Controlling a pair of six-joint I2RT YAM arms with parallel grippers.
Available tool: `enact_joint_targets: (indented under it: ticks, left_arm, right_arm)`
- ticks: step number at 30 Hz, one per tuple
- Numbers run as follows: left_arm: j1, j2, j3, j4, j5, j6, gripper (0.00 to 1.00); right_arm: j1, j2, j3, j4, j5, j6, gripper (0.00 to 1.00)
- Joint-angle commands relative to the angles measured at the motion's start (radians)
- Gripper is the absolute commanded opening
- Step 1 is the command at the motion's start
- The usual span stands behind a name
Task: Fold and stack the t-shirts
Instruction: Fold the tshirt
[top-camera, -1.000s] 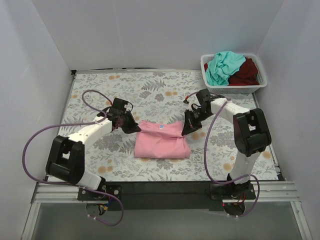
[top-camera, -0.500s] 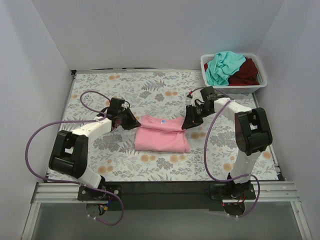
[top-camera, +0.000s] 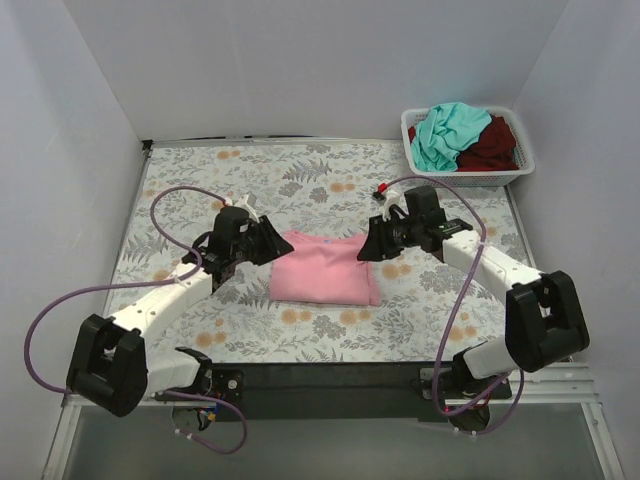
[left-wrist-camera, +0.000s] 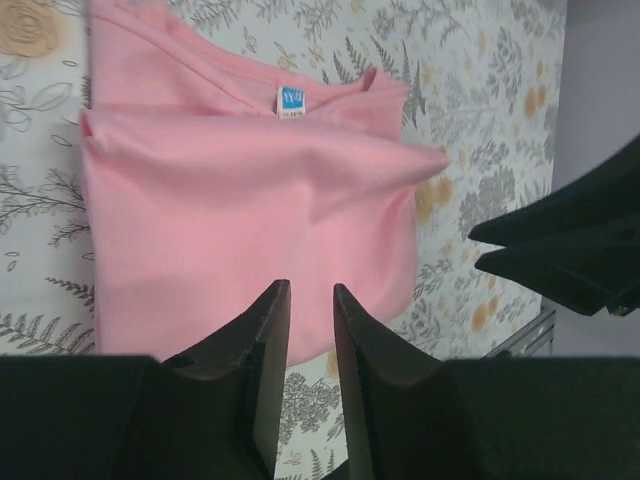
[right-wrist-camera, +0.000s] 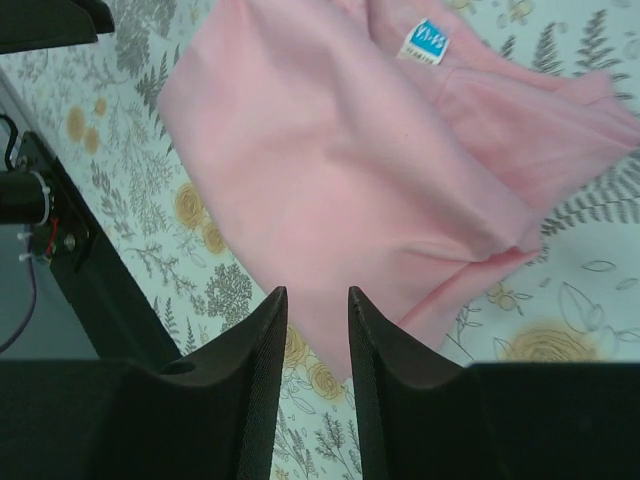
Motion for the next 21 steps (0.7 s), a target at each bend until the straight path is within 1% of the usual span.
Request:
enact_joint_targets:
  ticks: [1, 2, 3, 4, 5, 7, 8, 9, 11, 12, 16, 20, 21]
  left_arm:
    - [-0.05, 0.028, -0.016, 0.053, 0.002, 0.041, 0.22]
    - [-0.05, 0.066, -0.01, 0.064, 0.003, 0.045, 0.19]
    - [-0.05, 0.086, 0.011, 0.079, -0.004, 0.051, 0.13]
    - [-0.05, 0.106, 0.021, 0.09, -0.024, 0.056, 0.1]
    - [-0.046, 0.161, 0.035, 0.097, -0.032, 0.059, 0.08]
    - [-0.023, 0.221, 0.082, 0.117, -0.024, 0.061, 0.02]
    - [-0.012, 0.252, 0.099, 0.124, -0.008, 0.059, 0.02]
    - [-0.001, 0.314, 0.116, 0.134, -0.001, 0.057, 0.01]
    - [0.017, 0.373, 0.165, 0.148, 0.015, 0.056, 0.01]
    - [0.025, 0.436, 0.183, 0.156, 0.019, 0.057, 0.01]
    - [0.046, 0.565, 0.257, 0.156, 0.037, 0.061, 0.0]
    - [0.057, 0.629, 0.274, 0.156, 0.052, 0.036, 0.0]
    - [0.059, 0.635, 0.271, 0.183, 0.057, 0.034, 0.01]
  right_arm:
    - [0.026, 0.064, -0.024, 0.128, -0.093, -0.016, 0.36]
    - [0.029, 0.079, -0.017, 0.145, -0.124, -0.013, 0.36]
    - [0.027, 0.098, -0.009, 0.169, -0.133, -0.01, 0.36]
    - [0.026, 0.137, 0.002, 0.173, -0.135, -0.008, 0.36]
    - [0.027, 0.16, 0.029, 0.174, -0.136, -0.011, 0.36]
    - [0.018, 0.229, 0.057, 0.18, -0.136, -0.014, 0.35]
    - [0.012, 0.253, 0.068, 0.188, -0.141, -0.01, 0.35]
    - [0.004, 0.276, 0.085, 0.197, -0.145, -0.002, 0.35]
    - [-0.026, 0.348, 0.099, 0.219, -0.164, 0.027, 0.35]
    - [-0.046, 0.371, 0.105, 0.258, -0.175, 0.038, 0.35]
    - [-0.104, 0.492, 0.109, 0.361, -0.222, 0.13, 0.35]
    - [-0.137, 0.567, 0.109, 0.406, -0.244, 0.183, 0.35]
    - [-0.146, 0.575, 0.103, 0.43, -0.25, 0.196, 0.35]
